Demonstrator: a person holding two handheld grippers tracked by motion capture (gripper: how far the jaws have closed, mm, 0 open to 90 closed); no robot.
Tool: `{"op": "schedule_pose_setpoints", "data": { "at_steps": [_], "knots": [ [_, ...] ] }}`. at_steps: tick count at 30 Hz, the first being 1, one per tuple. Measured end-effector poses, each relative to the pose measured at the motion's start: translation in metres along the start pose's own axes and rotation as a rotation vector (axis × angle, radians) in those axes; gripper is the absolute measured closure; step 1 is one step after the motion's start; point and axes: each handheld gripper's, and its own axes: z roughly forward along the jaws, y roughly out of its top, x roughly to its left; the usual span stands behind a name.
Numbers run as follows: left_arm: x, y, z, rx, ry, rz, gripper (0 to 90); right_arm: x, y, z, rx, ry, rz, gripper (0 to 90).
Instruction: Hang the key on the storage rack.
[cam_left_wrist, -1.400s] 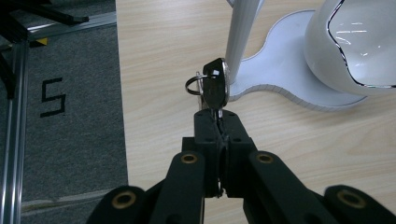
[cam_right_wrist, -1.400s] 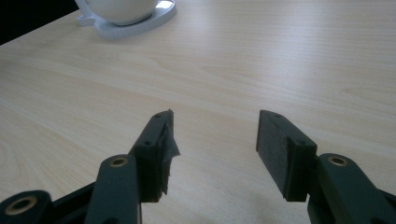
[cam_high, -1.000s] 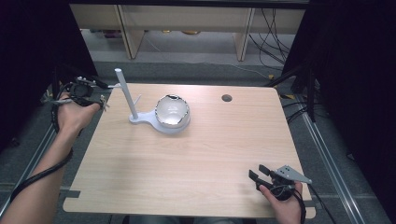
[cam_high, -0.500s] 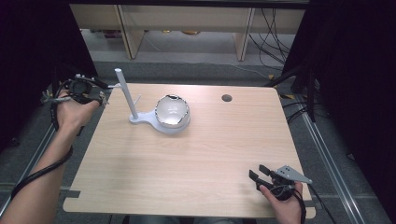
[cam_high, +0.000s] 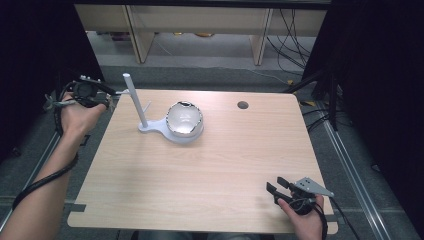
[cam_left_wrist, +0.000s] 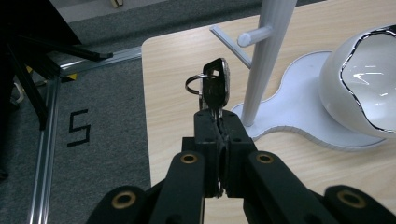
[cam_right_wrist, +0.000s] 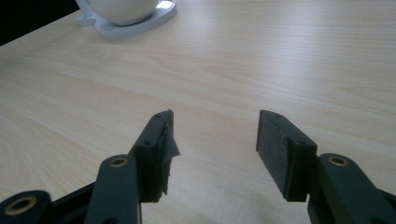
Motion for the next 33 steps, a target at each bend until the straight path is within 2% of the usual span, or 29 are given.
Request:
{"op": "schedule_pose_setpoints", "data": {
  "at_steps": [3,4,11,14,15,17,19,21,24,25,27,29,33],
  "knots": [
    [0.001,0.001,0.001,0.001,0.004,-0.002,87.1,0.001,0.001,-0.003,0.019,0.008,0.02,47.3],
    [0.001,0.002,0.001,0.002,0.003,0.004,87.1,-0.003,0.001,-0.003,0.012,0.003,-0.03,47.3],
    [0.0,0.004,0.003,0.004,-0.003,0.016,87.1,-0.003,0.001,-0.003,0.012,0.003,-0.03,47.2],
    [0.0,0.005,0.004,0.008,-0.007,0.025,87.1,-0.002,0.001,-0.002,0.004,0.01,-0.023,47.2],
    [0.0,0.006,0.005,0.009,-0.007,0.03,87.1,0.0,0.0,0.0,0.01,0.008,0.002,47.3],
    [0.0,0.007,0.005,0.008,-0.009,0.038,87.1,0.001,0.0,-0.001,0.012,0.017,0.021,47.2],
    [-0.001,0.008,0.006,0.008,-0.015,0.043,87.1,-0.003,0.0,-0.001,0.007,0.008,-0.028,47.2],
    [-0.003,0.008,0.006,0.004,-0.014,0.047,87.1,-0.003,0.0,0.0,0.009,0.001,-0.02,47.2],
    [-0.004,0.01,0.006,0.004,-0.017,0.057,87.0,-0.004,0.0,-0.001,0.008,-0.005,-0.042,47.2],
    [-0.005,0.011,0.006,0.003,-0.017,0.058,87.1,-0.003,0.001,-0.002,0.026,0.004,-0.024,47.3],
    [-0.006,0.013,0.006,0.001,-0.018,0.068,87.0,-0.002,0.001,-0.002,0.027,0.004,-0.013,47.2],
    [-0.008,0.014,0.004,-0.001,-0.02,0.076,87.1,-0.003,0.001,-0.002,0.028,-0.004,-0.018,47.2],
    [-0.01,0.016,0.002,-0.004,-0.018,0.084,87.0,-0.003,0.001,-0.003,0.027,0.009,-0.014,47.2]
  ]
}}
